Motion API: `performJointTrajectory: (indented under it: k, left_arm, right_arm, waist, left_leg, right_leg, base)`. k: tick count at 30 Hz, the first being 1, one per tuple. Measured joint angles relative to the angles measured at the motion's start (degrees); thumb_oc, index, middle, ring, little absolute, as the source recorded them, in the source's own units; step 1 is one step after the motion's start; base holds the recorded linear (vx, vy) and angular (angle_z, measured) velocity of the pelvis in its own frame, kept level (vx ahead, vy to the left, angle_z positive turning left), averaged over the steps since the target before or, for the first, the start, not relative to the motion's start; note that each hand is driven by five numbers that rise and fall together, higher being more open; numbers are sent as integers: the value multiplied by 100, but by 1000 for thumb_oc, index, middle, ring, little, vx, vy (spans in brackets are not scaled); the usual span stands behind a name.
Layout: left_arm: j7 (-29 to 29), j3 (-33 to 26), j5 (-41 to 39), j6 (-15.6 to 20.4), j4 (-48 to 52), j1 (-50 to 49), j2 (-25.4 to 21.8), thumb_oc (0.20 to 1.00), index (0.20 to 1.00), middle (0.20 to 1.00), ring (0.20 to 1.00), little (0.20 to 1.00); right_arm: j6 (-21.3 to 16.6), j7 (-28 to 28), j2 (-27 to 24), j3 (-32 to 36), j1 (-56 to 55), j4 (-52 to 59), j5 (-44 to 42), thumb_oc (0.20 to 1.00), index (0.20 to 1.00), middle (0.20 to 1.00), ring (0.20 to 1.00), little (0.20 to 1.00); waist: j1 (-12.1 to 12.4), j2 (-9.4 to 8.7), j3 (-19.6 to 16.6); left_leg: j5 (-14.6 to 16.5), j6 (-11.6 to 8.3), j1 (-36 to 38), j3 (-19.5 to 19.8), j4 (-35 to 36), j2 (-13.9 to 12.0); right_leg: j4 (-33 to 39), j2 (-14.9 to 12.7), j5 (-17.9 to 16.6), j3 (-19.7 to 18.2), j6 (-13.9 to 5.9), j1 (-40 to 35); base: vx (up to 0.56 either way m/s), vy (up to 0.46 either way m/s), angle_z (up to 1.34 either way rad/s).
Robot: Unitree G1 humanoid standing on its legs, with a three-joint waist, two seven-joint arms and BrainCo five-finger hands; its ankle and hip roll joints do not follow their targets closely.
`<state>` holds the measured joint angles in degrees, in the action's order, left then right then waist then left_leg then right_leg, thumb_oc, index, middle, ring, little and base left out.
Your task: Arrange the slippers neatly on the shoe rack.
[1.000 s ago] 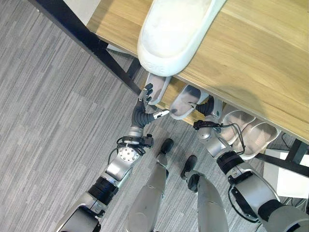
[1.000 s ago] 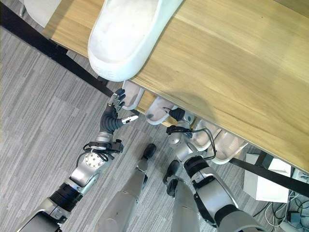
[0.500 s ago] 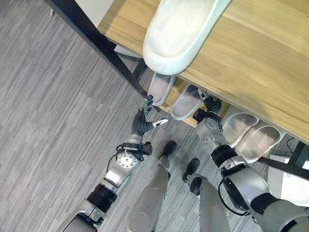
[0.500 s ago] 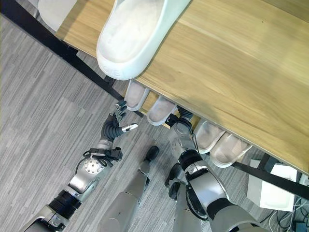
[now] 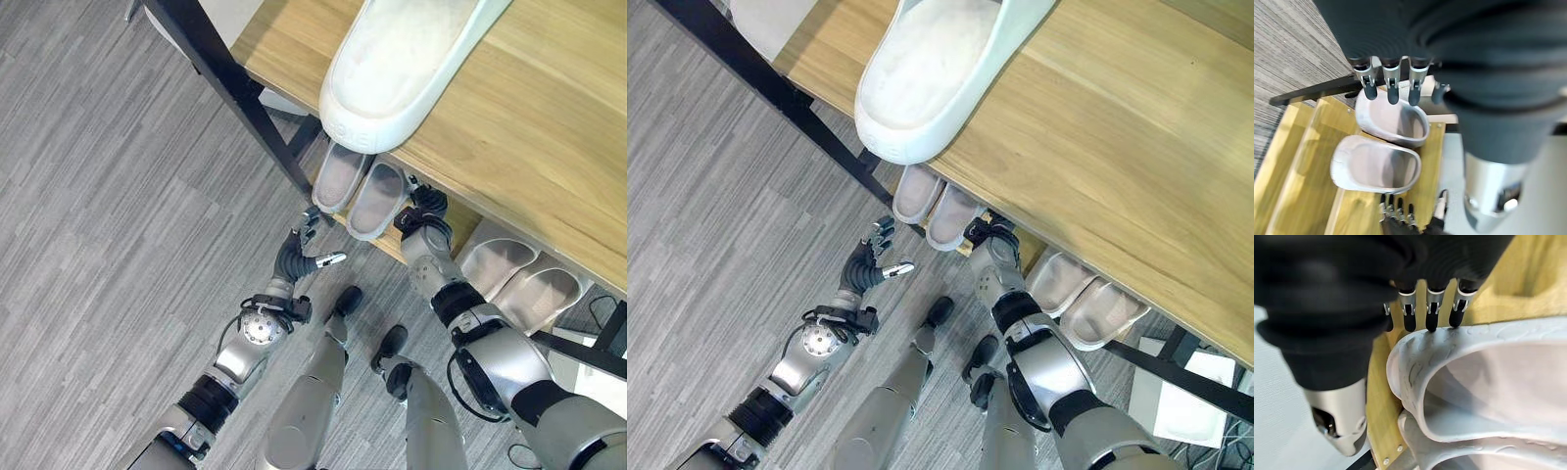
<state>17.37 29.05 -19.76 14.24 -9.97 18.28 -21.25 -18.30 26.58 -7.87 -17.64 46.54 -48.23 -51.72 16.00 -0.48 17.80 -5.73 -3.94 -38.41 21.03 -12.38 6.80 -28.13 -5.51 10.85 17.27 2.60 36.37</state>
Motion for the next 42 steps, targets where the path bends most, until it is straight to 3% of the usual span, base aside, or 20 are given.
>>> performJointTrajectory:
  k: [7,12,13,22,28,32,35,38,40,42]
  left_arm:
    - [-137,-504,-72,-55,-18,-738,-27,1000,1000,1000,1000,1000]
    - [-391,-737,-229,-105,0,-1056,26,1000,1000,1000,1000,1000]
    - [-464,-904,-294,-110,45,-1235,12,1000,1000,1000,1000,1000]
    - [-968,-952,-346,-121,-2,-2189,-198,1000,1000,1000,1000,1000]
    - [-1496,-884,408,-257,-365,-2550,-614,1000,1000,1000,1000,1000]
    - [-1816,-474,1152,-349,-893,-2319,-673,1000,1000,1000,1000,1000]
    - [-2316,456,1937,-481,-1044,-1972,-802,1000,1000,1000,1000,1000]
    - [-2661,950,2375,-465,-25,-1658,-1116,1000,1000,1000,1000,1000]
    - [-2840,1229,2757,-454,913,-898,-1497,1000,1000,1000,1000,1000]
    - [-2881,1097,2663,-395,1485,-593,-1562,1000,1000,1000,1000,1000]
  right_arm:
    - [428,-364,-152,-471,-2274,1623,1367,1000,1000,1000,1000,1000]
    - [647,-747,-777,-412,-3104,2188,2328,1000,1000,1000,1000,1000]
    - [635,-924,-1030,-339,-3287,2589,2887,1000,1000,1000,1000,1000]
    - [628,-1739,-1447,-65,-4542,3094,3893,1000,1000,1000,1000,1000]
    - [643,-2445,-1802,-87,-5464,3284,4392,1000,1000,1000,1000,1000]
    - [696,-2673,-1803,-177,-5561,2868,4664,1000,1000,1000,1000,1000]
    - [791,-2845,-1894,-164,-5754,2602,4831,1000,1000,1000,1000,1000]
    - [875,-2951,-1966,-169,-5833,2628,4796,1000,1000,1000,1000,1000]
    - [888,-3100,-1944,-168,-5872,2621,4397,1000,1000,1000,1000,1000]
    - [885,-3116,-1952,-139,-5801,2623,4234,1000,1000,1000,1000,1000]
  waist:
    - [-308,-112,79]
    - [-546,-74,26]
    - [-550,-62,8]
    - [-867,169,-762]
    - [-1163,239,-1024]
    - [-1344,304,-1171]
    - [-1573,392,-1358]
    - [-1732,438,-1509]
    - [-1747,424,-1515]
    - [-1772,471,-1552]
  left_leg:
    - [-17,136,1036,-423,517,-144]
    - [-16,190,1495,-473,754,-241]
    - [-54,217,1785,-580,952,-309]
    - [-148,307,2733,-849,1593,-391]
    - [-100,364,3178,-1095,1691,-371]
    - [-54,352,3284,-1280,1693,-394]
    - [88,369,3407,-1541,1697,-478]
    - [164,353,3407,-1692,1734,-514]
    - [155,351,3395,-1696,1730,-526]
    - [147,355,3390,-1719,1728,-527]
  right_leg:
    - [484,69,-101,-329,-94,-869]
    - [906,169,-243,-348,-129,-1399]
    - [1143,234,-343,-438,-161,-1657]
    - [2158,332,-676,-647,-312,-2717]
    - [3007,361,-988,-843,-420,-3441]
    - [3283,390,-1170,-1060,-420,-3558]
    - [3314,449,-1197,-1303,-410,-3584]
    - [3314,464,-1235,-1438,-362,-3511]
    - [3311,476,-1258,-1439,-365,-3504]
    - [3285,473,-1313,-1461,-436,-3505]
  base:
    - [11,30,-26]
    - [77,-3,-11]
    - [82,-1,-28]
    - [84,-2,-16]
    - [77,-3,-19]
    - [47,-3,-26]
    - [56,-13,-41]
    - [24,-26,-39]
    - [15,-19,-6]
    - [4,-16,-7]
